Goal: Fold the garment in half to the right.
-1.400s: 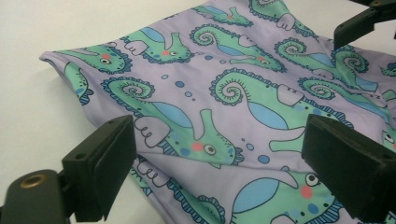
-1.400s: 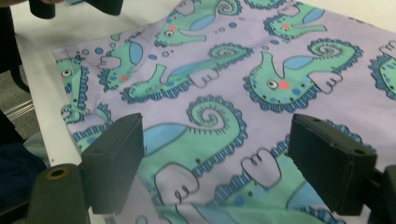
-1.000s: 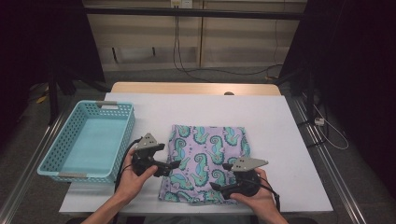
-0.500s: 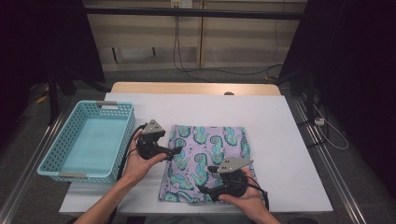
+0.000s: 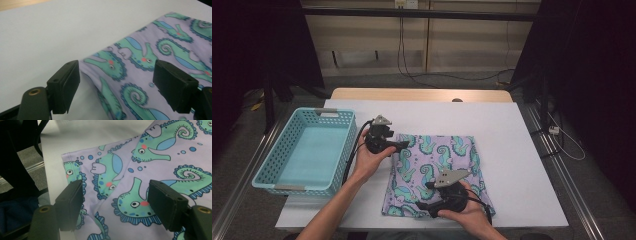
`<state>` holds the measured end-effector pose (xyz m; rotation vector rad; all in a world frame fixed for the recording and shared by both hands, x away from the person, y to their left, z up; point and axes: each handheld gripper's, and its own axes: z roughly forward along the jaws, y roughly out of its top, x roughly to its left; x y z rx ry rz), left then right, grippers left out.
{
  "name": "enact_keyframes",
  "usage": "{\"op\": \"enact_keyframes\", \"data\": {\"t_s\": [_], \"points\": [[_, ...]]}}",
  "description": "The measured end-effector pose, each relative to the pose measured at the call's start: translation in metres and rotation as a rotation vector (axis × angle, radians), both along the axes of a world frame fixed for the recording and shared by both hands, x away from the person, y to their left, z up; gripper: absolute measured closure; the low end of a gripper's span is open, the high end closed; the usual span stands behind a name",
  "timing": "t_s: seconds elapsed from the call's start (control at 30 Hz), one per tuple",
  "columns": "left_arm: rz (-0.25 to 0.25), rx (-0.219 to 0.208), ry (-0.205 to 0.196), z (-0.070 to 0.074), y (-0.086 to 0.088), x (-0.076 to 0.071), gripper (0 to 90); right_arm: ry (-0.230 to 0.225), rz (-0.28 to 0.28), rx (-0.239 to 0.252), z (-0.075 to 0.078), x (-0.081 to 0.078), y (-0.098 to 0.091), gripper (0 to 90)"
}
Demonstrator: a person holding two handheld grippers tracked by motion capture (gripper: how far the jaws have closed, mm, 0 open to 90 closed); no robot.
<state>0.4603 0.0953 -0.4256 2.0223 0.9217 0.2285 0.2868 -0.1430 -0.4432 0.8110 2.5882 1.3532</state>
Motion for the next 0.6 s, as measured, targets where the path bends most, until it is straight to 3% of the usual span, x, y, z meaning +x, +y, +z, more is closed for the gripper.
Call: {"op": "enact_keyframes", "data": {"t_s": [0.13, 0.2, 0.27, 0.43, 0.6], "points": [[0.019, 0.005, 0.037, -0.006, 0.0, 0.013, 28.7, 0.008, -0.004, -0.004, -0.002, 0.0, -0.001, 28.4], [0.034, 0.031, 0.041, -0.009, -0.001, 0.019, 34.4, 0.013, -0.001, -0.003, -0.003, 0.0, 0.0, 28.4], [0.036, 0.009, 0.062, -0.013, -0.002, 0.023, 35.7, 0.01, 0.004, -0.007, -0.003, 0.0, 0.0, 28.4], [0.024, 0.057, 0.048, -0.017, -0.009, 0.029, 45.8, 0.015, 0.009, -0.01, -0.005, 0.001, 0.001, 28.4], [0.032, 0.056, 0.046, -0.024, -0.007, 0.036, 52.6, 0.011, 0.012, -0.016, -0.005, 0.0, 0.001, 28.4]]}}
